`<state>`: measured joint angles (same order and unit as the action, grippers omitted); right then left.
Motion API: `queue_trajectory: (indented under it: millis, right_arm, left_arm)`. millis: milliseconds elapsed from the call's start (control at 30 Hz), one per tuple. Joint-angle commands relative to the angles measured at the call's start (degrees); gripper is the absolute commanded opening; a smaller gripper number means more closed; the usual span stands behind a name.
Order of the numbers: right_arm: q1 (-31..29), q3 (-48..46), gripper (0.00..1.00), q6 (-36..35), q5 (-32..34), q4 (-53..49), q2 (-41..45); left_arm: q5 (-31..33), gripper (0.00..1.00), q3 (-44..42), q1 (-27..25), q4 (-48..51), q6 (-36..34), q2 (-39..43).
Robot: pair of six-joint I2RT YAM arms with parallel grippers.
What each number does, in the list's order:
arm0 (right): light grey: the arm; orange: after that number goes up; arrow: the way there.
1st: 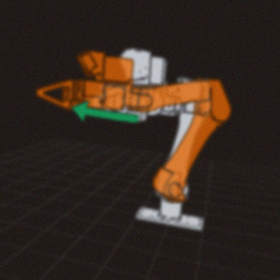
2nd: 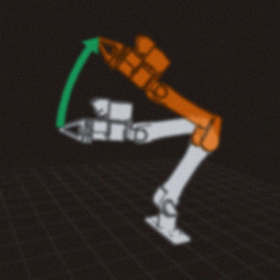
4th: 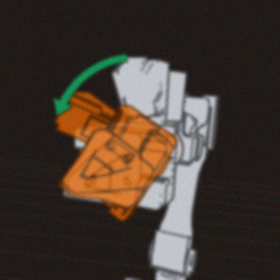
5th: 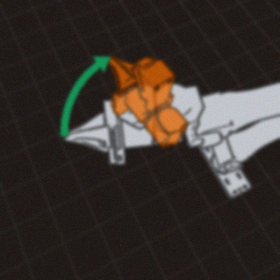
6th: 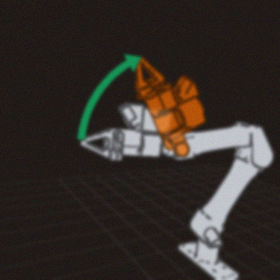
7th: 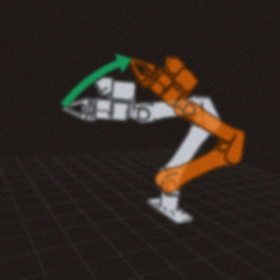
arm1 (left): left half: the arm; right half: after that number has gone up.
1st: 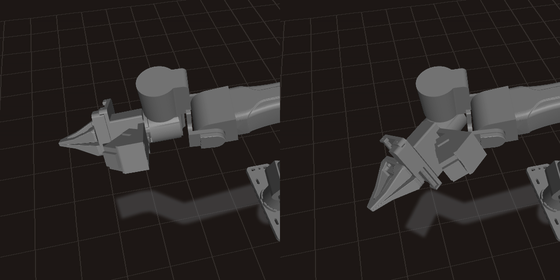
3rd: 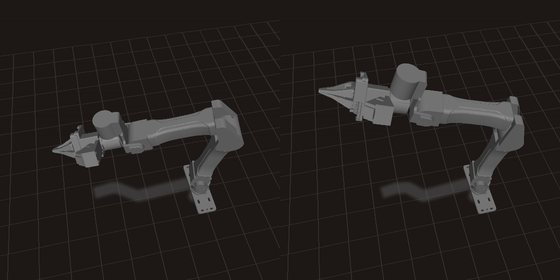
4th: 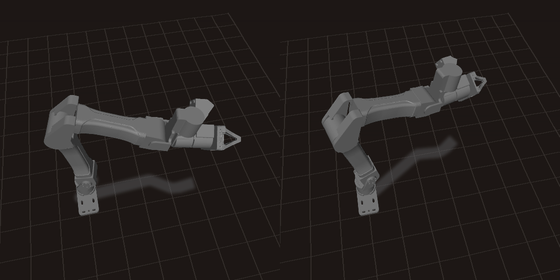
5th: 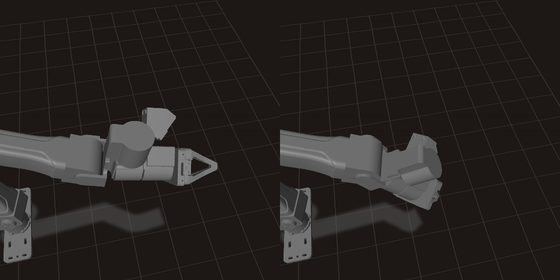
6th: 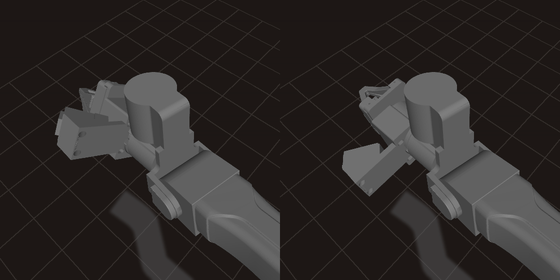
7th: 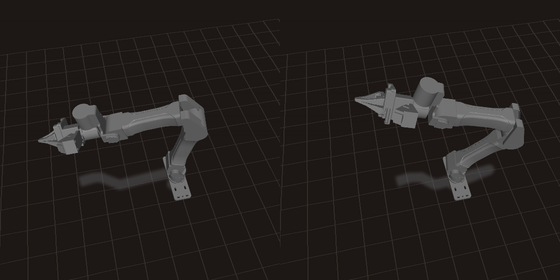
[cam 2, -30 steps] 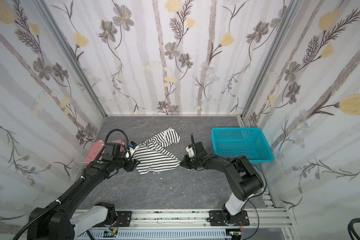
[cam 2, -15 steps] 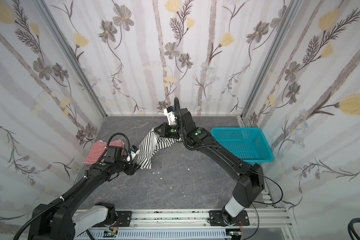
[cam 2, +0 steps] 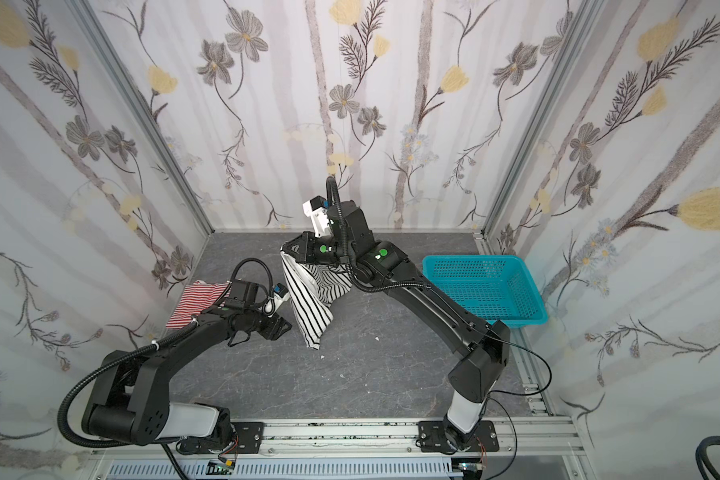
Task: Fold and stack the tank tops
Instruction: 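Lift the tank top corner upward with the right gripper, then grasp the hanging tank top with the left gripper beside the right gripper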
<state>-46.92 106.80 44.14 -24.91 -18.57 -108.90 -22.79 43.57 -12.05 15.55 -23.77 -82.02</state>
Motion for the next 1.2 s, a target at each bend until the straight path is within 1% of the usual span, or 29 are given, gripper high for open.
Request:
queue_trajectory:
  millis: [0, 167, 267, 400, 467, 533, 567, 600, 700, 800, 867, 933, 1000, 1067, 1167]
  right_arm:
    - [-2.12, 2.84, 0.0, 0.76, -0.7, 0.57, -2.78]
    - [-3.8, 10.23, 0.0, 0.51, -1.68, -1.27, -8.35]
    - [-3.89, 13.61, 0.0, 0.86, -1.36, -2.1, -11.28]
    - [-2.63, 15.1, 0.0, 1.01, 1.05, -2.82, -12.06]
    - [-1.78, 14.95, 0.0, 0.59, 3.21, -3.65, -10.92]
    - [-0.72, 13.47, 0.0, 0.03, 7.4, -4.79, -8.47]
    - [-0.47, 11.54, 0.0, -0.04, 9.09, -4.59, -7.06]
    - [1.56, 9.17, 0.0, 0.17, 11.28, -4.49, -5.26]
    - [5.3, 0.58, 0.0, 1.69, 15.53, -3.39, -1.13]
    - [8.97, -5.54, 0.0, 2.96, 13.66, -1.38, -0.44]
    - [10.05, -6.43, 0.0, 2.65, 11.43, -0.08, -1.72]
    - [10.46, -5.81, 0.0, 2.62, 7.42, 2.04, -4.27]
    - [10.41, -4.17, 0.0, 3.02, 3.48, 4.42, -7.25]
    - [10.24, -1.8, 0.0, 3.64, 0.47, 6.68, -10.38]
    - [10.58, 2.6, 0.0, 4.21, 0.56, 7.23, -15.0]
  left_arm:
    - [-3.74, 0.65, 4.9, -0.07, -3.76, 2.48, -4.29]
    - [-4.9, 0.65, 15.29, -1.08, -3.63, 3.94, -13.99]
    - [-6.55, 0.65, 22.07, -3.18, -3.19, 4.69, -19.73]
    - [-7.81, 0.65, 31.93, -7.72, -1.58, 4.62, -26.22]
    - [-10.42, 0.65, 37.19, -8.89, 0.14, 4.03, -28.68]
    - [-14.64, 0.65, 41.86, -9.11, 1.32, 3.69, -30.94]
    - [-14.38, 0.65, 43.57, -9.1, 1.32, 3.86, -31.97]
    - [-11.91, 0.65, 45.88, -9.06, 1.39, 4.52, -33.92]
    - [0.05, 0.65, 53.12, -8.34, 2.84, 7.53, -40.83]
    - [5.24, 0.64, 54.21, -6.85, 3.03, 9.01, -42.46]
    - [8.92, 0.63, 53.54, -5.65, 2.99, 10.17, -42.02]
    - [12.17, 0.62, 51.76, -4.2, 2.78, 11.42, -40.58]
    - [12.15, 0.62, 48.49, -2.93, 2.34, 11.68, -37.76]
    - [10.31, 0.62, 44.23, -2.36, 1.89, 10.78, -33.85]
    - [7.83, 0.61, 36.8, -2.35, 1.52, 8.91, -27.08]
